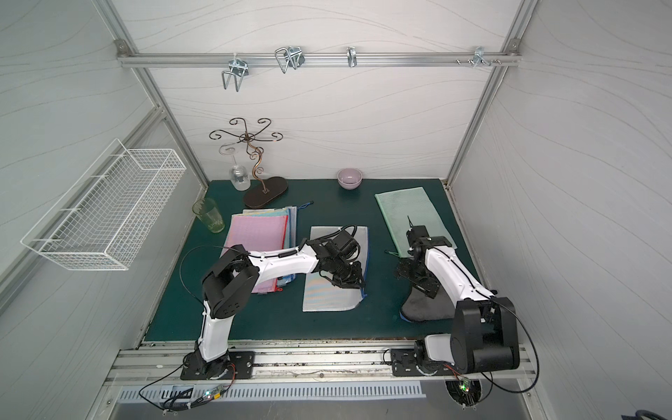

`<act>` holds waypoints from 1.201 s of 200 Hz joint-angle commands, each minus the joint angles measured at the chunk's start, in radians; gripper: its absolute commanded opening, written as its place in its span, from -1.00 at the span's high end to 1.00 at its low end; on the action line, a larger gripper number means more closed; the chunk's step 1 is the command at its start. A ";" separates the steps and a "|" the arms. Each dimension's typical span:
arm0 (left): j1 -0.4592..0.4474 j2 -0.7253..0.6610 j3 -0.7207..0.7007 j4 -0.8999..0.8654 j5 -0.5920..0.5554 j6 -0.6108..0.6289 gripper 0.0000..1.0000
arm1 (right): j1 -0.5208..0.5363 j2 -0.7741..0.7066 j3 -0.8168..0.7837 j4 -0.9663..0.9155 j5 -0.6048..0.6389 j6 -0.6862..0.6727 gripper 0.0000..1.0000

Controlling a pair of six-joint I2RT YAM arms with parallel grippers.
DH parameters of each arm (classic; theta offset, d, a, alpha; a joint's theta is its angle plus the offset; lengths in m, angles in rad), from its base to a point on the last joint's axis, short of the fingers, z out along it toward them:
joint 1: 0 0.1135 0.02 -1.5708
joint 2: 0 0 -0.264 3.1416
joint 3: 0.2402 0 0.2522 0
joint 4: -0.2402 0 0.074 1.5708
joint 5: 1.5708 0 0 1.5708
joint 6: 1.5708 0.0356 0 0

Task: Wipe the document bag
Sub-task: Place the document bag at the center of the board, then pick up the cleaning item at the center of the board.

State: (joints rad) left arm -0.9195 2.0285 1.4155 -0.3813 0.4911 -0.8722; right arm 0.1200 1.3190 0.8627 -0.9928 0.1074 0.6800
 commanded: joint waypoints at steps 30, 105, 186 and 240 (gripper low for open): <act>-0.005 -0.091 -0.022 0.082 -0.001 0.020 -0.02 | -0.077 -0.093 -0.048 -0.090 0.035 0.054 -0.97; 0.168 -0.338 -0.284 0.026 -0.087 0.056 0.16 | -0.157 0.065 -0.074 0.053 0.018 0.115 -0.96; 0.214 -0.271 -0.373 -0.057 -0.125 0.083 0.14 | -0.203 0.082 -0.258 0.227 -0.090 0.134 0.27; 0.214 -0.287 -0.393 -0.107 -0.186 0.087 0.15 | -0.219 -0.067 -0.262 0.222 -0.195 0.046 1.00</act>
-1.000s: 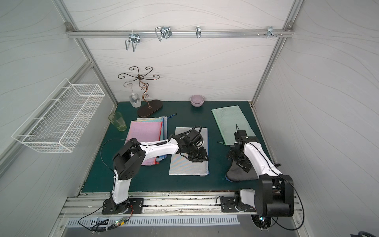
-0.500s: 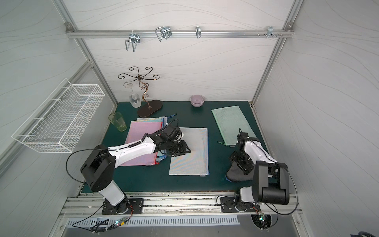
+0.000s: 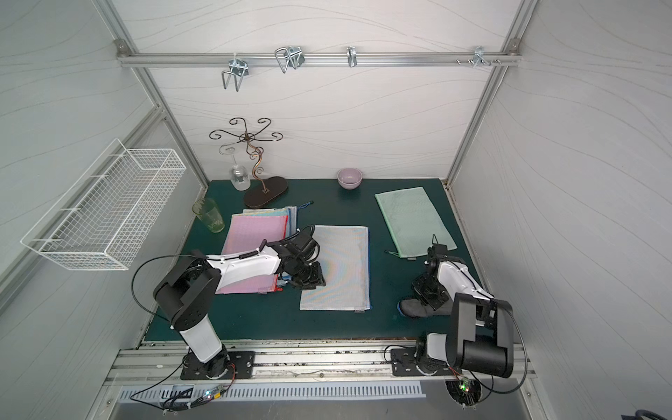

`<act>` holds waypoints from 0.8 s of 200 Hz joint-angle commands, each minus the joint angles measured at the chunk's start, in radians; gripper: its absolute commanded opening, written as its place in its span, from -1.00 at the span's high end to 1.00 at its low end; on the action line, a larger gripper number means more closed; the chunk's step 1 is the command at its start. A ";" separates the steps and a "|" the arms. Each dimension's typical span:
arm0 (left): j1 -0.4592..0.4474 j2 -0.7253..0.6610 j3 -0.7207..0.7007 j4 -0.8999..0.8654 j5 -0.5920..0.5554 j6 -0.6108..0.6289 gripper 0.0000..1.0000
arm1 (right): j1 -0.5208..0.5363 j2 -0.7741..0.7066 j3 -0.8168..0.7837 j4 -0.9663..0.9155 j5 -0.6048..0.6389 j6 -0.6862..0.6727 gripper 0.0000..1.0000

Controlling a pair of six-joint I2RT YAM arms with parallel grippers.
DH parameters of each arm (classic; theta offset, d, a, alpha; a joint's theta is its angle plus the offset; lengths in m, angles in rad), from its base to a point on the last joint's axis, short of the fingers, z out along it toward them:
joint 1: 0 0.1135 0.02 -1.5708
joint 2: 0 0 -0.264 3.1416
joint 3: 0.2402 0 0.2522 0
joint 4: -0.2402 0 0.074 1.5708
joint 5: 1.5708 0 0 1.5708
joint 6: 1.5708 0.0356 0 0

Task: Wipe the document bag
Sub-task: Pick up the cleaning item at the center of the board, then wipe the dirt from the document bag.

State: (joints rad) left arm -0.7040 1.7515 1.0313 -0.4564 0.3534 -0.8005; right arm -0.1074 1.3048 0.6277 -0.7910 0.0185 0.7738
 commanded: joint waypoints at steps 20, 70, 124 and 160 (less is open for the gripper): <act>-0.001 -0.022 -0.018 -0.059 -0.075 0.033 0.17 | 0.083 -0.195 0.032 -0.037 -0.117 -0.089 1.00; -0.002 -0.012 -0.008 -0.128 -0.117 0.056 0.31 | 0.486 -0.074 0.267 -0.004 -0.293 -0.170 1.00; -0.005 -0.019 -0.033 -0.148 -0.133 0.054 0.67 | 0.716 0.412 0.567 0.272 -0.551 -0.167 1.00; -0.023 0.003 -0.032 -0.168 -0.139 0.064 0.81 | 0.719 0.720 0.802 0.258 -0.585 -0.196 1.00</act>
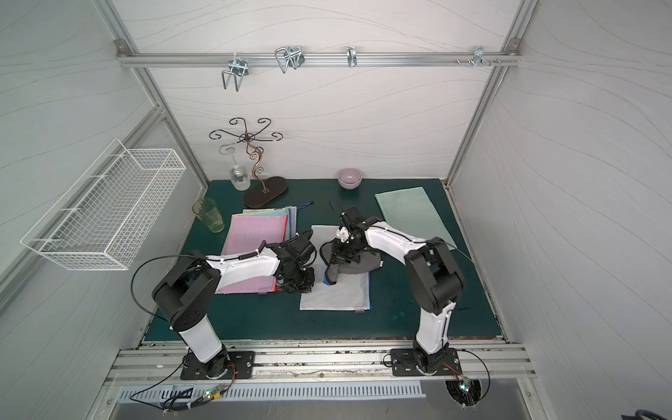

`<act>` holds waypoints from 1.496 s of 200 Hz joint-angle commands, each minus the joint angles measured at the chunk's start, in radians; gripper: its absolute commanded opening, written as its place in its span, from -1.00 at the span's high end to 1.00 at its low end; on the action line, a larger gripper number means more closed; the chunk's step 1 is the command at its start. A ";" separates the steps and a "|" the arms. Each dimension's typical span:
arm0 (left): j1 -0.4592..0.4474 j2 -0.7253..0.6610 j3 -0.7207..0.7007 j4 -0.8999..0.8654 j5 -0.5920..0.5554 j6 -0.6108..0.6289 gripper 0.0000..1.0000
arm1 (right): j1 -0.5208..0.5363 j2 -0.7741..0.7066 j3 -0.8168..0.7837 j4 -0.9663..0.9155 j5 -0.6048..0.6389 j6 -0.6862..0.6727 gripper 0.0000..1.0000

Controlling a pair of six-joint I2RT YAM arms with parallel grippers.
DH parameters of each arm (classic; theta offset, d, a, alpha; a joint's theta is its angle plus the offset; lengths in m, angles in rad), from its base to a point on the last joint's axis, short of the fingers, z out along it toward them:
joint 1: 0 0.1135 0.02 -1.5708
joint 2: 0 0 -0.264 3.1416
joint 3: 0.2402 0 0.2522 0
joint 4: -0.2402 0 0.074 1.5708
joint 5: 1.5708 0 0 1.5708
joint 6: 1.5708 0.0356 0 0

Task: Wipe the document bag
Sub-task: Wipe the dirt from the document bag.

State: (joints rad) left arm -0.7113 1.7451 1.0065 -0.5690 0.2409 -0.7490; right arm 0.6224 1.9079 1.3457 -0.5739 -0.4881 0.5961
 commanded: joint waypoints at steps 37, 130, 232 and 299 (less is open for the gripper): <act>-0.026 0.019 -0.016 -0.053 -0.020 0.013 0.86 | -0.078 0.323 0.365 -0.018 0.035 -0.061 1.00; -0.028 0.040 -0.006 -0.040 -0.014 0.014 0.86 | 0.053 0.142 0.018 -0.147 -0.042 -0.160 1.00; -0.026 0.042 -0.009 -0.031 -0.012 0.017 0.86 | -0.118 -0.060 -0.123 -0.141 0.139 -0.107 1.00; -0.026 0.031 -0.006 -0.039 -0.024 0.023 0.86 | -0.184 0.271 0.385 -0.193 0.288 -0.167 1.00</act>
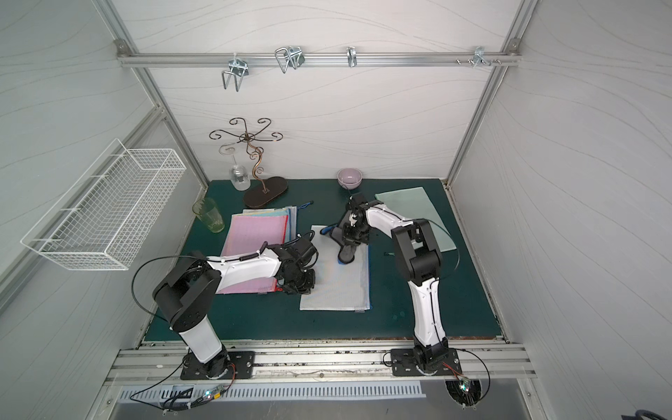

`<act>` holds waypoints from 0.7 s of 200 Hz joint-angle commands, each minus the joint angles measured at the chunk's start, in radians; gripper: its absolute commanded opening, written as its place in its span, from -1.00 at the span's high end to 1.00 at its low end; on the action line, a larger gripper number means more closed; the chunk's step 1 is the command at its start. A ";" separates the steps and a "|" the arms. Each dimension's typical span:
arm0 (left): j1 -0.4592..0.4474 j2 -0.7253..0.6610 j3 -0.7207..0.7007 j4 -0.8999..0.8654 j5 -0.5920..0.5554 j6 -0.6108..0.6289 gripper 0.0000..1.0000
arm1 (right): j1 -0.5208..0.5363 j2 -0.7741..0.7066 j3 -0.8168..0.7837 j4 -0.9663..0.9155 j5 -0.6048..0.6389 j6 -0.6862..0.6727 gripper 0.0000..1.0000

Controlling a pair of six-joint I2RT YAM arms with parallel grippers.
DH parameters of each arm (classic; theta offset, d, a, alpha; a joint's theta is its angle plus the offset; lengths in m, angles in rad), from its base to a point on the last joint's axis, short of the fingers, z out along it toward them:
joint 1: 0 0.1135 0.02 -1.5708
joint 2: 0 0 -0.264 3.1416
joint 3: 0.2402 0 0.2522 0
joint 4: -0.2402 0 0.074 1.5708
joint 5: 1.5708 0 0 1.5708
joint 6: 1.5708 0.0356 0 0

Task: Wipe the document bag
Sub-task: Wipe the dirt from the document bag.

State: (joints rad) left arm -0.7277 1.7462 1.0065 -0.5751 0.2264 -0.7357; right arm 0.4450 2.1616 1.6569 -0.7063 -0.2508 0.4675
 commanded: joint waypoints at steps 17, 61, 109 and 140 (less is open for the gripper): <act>-0.009 0.036 -0.003 -0.029 -0.006 0.008 0.86 | 0.033 -0.026 -0.021 -0.088 0.018 -0.055 1.00; -0.008 0.028 -0.008 -0.026 -0.005 0.005 0.86 | 0.163 -0.242 -0.440 -0.150 -0.063 -0.002 1.00; -0.003 0.023 -0.020 -0.017 -0.001 0.004 0.86 | 0.124 -0.632 -0.743 -0.240 -0.094 0.127 1.00; -0.003 0.013 -0.021 -0.011 -0.005 0.004 0.85 | 0.014 -0.837 -0.831 -0.305 -0.125 0.218 1.00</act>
State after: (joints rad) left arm -0.7273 1.7458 1.0058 -0.5732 0.2276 -0.7357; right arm 0.5297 1.4456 0.8738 -0.9112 -0.3569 0.5888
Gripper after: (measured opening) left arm 0.072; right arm 0.075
